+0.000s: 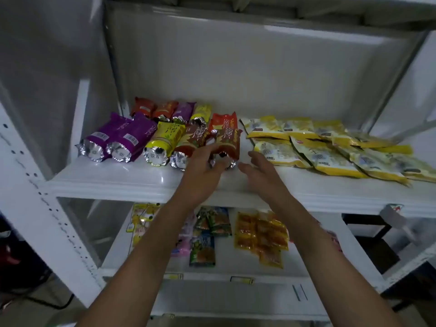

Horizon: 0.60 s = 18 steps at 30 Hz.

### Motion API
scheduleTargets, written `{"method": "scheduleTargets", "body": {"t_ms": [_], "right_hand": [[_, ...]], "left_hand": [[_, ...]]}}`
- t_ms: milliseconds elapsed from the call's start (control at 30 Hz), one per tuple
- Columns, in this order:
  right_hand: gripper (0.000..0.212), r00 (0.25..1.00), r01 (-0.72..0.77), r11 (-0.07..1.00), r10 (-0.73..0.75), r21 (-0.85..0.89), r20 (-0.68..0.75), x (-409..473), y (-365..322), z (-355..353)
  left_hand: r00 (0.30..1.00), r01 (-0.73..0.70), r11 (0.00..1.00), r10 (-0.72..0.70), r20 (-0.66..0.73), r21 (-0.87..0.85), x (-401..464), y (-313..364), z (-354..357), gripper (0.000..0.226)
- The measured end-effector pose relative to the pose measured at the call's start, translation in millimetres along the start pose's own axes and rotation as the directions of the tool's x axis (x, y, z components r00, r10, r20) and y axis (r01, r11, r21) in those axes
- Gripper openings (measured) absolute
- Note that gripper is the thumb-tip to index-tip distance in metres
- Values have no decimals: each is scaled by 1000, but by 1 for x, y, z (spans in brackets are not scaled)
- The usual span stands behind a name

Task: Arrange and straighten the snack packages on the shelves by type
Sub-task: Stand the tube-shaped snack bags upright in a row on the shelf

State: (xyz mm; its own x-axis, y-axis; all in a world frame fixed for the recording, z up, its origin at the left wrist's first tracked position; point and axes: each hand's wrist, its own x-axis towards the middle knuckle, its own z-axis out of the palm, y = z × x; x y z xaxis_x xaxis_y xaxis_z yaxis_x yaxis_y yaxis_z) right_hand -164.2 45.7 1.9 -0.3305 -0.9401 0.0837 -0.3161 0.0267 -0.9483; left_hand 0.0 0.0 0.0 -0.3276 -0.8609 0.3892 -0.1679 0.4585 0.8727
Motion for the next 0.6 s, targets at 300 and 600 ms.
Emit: {"method": "scheduleTargets", "body": {"t_ms": [300, 600], "right_hand": [[79, 982, -95, 996, 93, -3, -163, 69, 2, 11], [20, 987, 82, 982, -104, -168, -122, 74, 13, 4]], "left_hand": [[1000, -1, 991, 4, -25, 134, 55, -44, 33, 53], [986, -97, 991, 109, -126, 97, 49, -56, 40, 37]]}}
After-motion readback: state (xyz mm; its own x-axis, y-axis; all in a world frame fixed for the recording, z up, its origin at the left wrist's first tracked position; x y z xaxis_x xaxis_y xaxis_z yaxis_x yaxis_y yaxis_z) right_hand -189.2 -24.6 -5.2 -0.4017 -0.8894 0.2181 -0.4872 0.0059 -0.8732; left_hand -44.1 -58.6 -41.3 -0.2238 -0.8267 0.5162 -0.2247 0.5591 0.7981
